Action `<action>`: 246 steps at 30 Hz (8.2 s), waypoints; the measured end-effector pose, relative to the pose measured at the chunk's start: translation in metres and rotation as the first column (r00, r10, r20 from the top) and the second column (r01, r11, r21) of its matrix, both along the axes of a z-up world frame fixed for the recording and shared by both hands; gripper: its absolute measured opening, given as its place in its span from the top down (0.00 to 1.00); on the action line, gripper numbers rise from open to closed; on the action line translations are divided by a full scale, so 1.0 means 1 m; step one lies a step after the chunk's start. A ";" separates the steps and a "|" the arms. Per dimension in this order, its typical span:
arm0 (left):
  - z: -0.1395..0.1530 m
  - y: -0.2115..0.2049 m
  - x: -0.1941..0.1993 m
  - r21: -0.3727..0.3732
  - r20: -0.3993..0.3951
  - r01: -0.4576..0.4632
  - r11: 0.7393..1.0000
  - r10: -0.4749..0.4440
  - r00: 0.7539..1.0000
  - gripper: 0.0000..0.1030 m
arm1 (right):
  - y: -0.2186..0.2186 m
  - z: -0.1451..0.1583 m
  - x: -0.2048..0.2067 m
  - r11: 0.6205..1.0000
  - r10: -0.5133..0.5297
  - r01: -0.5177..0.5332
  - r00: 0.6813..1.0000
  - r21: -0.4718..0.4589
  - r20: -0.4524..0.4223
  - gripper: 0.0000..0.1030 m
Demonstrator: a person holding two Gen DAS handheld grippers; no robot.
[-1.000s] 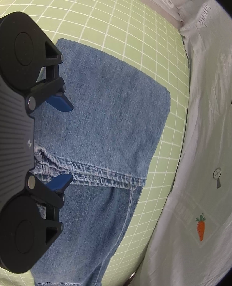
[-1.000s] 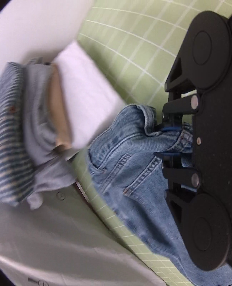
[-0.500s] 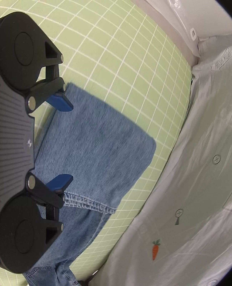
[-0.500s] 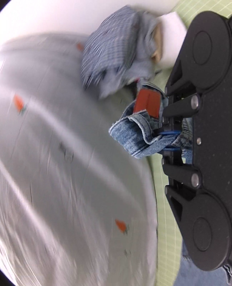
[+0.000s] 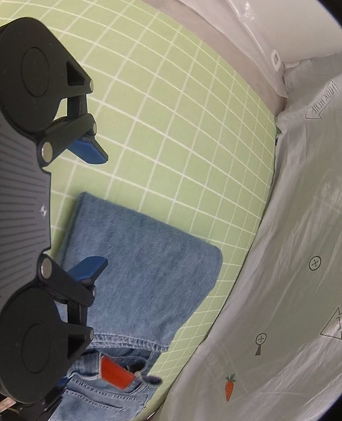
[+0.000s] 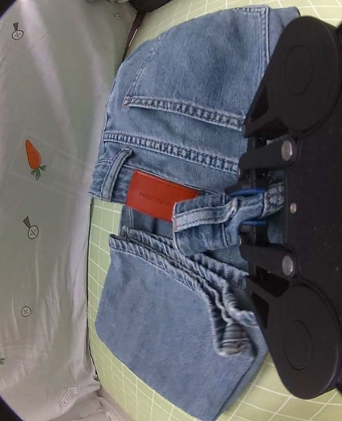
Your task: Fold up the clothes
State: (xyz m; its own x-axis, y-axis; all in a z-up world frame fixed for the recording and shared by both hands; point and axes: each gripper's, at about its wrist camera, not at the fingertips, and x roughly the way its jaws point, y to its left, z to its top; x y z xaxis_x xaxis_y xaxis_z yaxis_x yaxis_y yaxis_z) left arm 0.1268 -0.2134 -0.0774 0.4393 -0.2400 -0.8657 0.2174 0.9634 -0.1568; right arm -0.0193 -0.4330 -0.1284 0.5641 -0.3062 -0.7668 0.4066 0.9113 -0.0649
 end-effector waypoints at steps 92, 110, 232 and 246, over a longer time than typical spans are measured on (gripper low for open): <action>0.008 -0.220 -0.052 -0.091 -0.031 0.198 0.976 -0.202 0.979 0.06 | -0.147 0.060 -0.076 0.985 -0.123 0.102 0.981 0.139 0.150 0.00; -0.051 -0.217 -0.047 -0.082 -0.183 0.240 0.967 -0.251 0.951 0.00 | -0.119 0.043 -0.018 0.979 0.158 -0.162 0.986 0.125 0.044 0.82; 0.208 -0.575 -0.270 -0.526 0.321 0.600 0.603 -0.512 0.797 0.58 | -0.427 0.263 -0.377 0.962 -0.272 0.194 0.640 0.192 0.718 0.67; 0.103 -0.716 -0.154 -0.504 0.273 0.539 0.675 -0.467 0.841 0.04 | -0.627 0.123 -0.276 0.798 -0.597 0.456 0.513 0.393 0.617 0.16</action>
State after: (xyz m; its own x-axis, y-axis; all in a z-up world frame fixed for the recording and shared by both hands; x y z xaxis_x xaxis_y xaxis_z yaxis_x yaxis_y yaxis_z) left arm -0.0276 -0.9292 0.0260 0.1958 -0.8616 -0.4682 0.6939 0.4591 -0.5547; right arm -0.2953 -1.0599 -0.0053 0.7073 -0.6422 -0.2955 0.6715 0.4797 0.5647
